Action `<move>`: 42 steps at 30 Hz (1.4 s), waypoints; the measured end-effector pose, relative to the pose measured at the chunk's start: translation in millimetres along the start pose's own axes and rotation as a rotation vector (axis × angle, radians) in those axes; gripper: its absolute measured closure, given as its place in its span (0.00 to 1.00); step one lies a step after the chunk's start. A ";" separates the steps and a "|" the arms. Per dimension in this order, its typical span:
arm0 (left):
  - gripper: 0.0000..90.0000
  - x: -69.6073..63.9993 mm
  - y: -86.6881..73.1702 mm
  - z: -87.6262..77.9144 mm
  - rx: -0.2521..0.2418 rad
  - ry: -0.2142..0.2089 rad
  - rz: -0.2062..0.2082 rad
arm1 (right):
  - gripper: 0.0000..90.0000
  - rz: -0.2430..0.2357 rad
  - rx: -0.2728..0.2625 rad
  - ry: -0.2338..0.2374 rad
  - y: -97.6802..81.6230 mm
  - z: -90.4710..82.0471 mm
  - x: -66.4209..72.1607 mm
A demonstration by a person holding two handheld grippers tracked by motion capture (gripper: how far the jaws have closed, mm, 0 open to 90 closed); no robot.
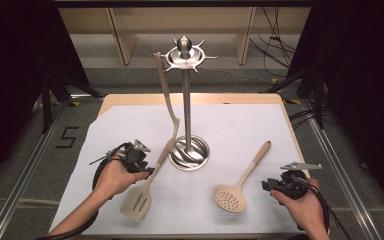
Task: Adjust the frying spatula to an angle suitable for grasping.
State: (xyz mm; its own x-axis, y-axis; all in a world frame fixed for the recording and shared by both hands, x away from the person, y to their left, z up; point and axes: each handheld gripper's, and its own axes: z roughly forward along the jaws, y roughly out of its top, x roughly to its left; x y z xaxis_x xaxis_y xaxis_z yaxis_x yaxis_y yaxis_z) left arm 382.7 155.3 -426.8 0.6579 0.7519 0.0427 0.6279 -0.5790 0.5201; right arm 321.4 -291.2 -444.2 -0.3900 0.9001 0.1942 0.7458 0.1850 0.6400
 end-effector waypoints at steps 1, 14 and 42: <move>0.71 -1.6 -0.6 3.5 0.005 -0.003 -0.006 | 0.77 -0.002 0.029 0.009 0.9 -1.3 -0.5; 0.76 -8.7 2.7 25.3 0.087 0.042 0.102 | 0.77 0.003 0.040 -0.005 0.9 -1.7 -1.2; 0.77 6.2 0.4 43.5 0.171 -0.015 -0.006 | 0.75 0.036 0.047 0.070 -0.1 1.4 -2.5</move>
State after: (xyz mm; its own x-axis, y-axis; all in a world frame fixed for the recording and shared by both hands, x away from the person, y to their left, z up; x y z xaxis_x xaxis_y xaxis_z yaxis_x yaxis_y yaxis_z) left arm 405.2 146.1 -463.4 0.6592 0.7515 0.0261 0.6927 -0.6204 0.3678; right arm 323.0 -292.9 -445.8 -0.3980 0.8770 0.2694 0.7841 0.1727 0.5962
